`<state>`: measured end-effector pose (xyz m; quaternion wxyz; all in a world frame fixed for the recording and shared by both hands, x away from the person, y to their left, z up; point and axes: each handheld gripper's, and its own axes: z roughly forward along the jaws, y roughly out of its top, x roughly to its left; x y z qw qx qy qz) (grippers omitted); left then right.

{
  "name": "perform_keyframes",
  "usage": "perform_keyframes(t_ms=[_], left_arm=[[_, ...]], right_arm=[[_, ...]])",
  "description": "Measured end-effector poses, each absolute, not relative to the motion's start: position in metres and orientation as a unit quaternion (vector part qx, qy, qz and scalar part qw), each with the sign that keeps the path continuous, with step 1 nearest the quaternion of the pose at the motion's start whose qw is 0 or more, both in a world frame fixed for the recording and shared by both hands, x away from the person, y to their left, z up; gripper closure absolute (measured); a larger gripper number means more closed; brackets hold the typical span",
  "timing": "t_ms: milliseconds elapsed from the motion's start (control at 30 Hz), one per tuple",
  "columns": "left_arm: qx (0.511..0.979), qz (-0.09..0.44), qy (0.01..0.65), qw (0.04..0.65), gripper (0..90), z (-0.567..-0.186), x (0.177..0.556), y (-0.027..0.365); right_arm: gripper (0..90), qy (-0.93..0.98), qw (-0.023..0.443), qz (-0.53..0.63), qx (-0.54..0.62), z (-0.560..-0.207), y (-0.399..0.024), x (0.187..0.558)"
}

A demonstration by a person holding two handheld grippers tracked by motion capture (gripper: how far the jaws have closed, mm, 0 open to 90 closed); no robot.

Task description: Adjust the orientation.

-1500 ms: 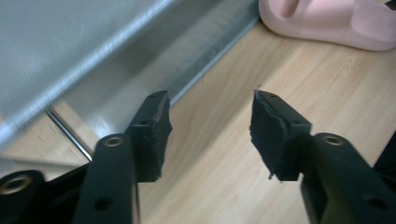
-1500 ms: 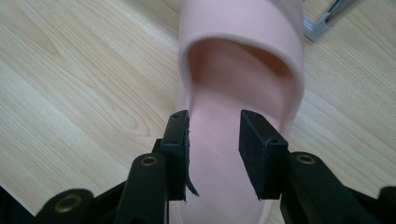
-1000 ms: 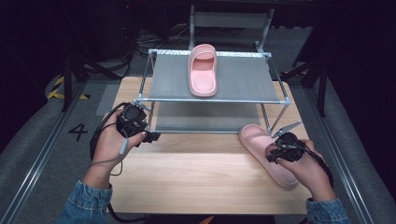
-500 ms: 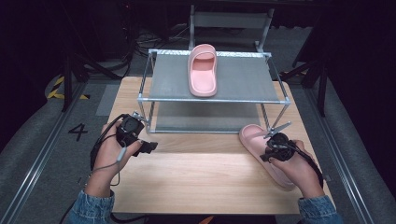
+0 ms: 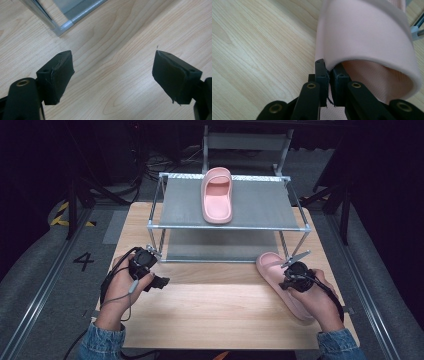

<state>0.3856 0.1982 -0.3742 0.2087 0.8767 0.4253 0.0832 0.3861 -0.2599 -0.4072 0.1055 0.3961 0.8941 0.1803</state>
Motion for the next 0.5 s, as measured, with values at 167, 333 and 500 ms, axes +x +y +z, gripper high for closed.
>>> perform_keyframes(t_ms=[167,333,500], left_arm=[[0.88,0.082,0.423,0.2,17.8,-0.378,0.388,0.201],[0.881,0.084,0.421,0.197,17.7,-0.38,0.389,0.202],[0.885,0.083,0.414,0.198,17.8,-0.382,0.391,0.201]], right_arm=[[85.8,0.897,0.096,0.19,0.388,-0.401,-0.257,0.384],[85.8,0.899,0.084,0.203,0.38,-0.391,-0.253,0.381],[85.8,0.902,0.081,0.205,0.371,-0.374,-0.248,0.379]])
